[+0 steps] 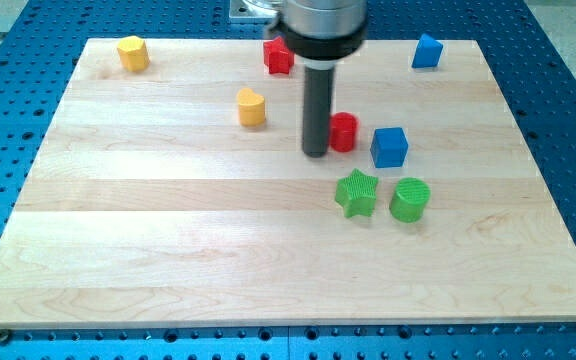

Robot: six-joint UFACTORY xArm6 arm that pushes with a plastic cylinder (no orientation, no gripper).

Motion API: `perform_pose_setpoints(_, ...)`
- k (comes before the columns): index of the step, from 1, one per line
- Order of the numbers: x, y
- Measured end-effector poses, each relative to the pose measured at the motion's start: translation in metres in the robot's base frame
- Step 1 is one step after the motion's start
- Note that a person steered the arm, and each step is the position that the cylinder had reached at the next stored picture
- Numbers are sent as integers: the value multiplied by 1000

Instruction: Push the star into the red circle

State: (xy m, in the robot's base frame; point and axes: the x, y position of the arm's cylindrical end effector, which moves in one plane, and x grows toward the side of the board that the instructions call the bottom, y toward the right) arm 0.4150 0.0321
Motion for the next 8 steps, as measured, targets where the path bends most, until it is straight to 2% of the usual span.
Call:
perform_pose_setpoints(1, 0, -111)
perform_pose_setpoints(2, -54, -119)
perform_pose_setpoints(3, -86, -117)
perform_pose_setpoints(5, -27, 57)
perform_pose_setpoints(7, -19, -31)
perform_pose_setpoints(8, -12, -52)
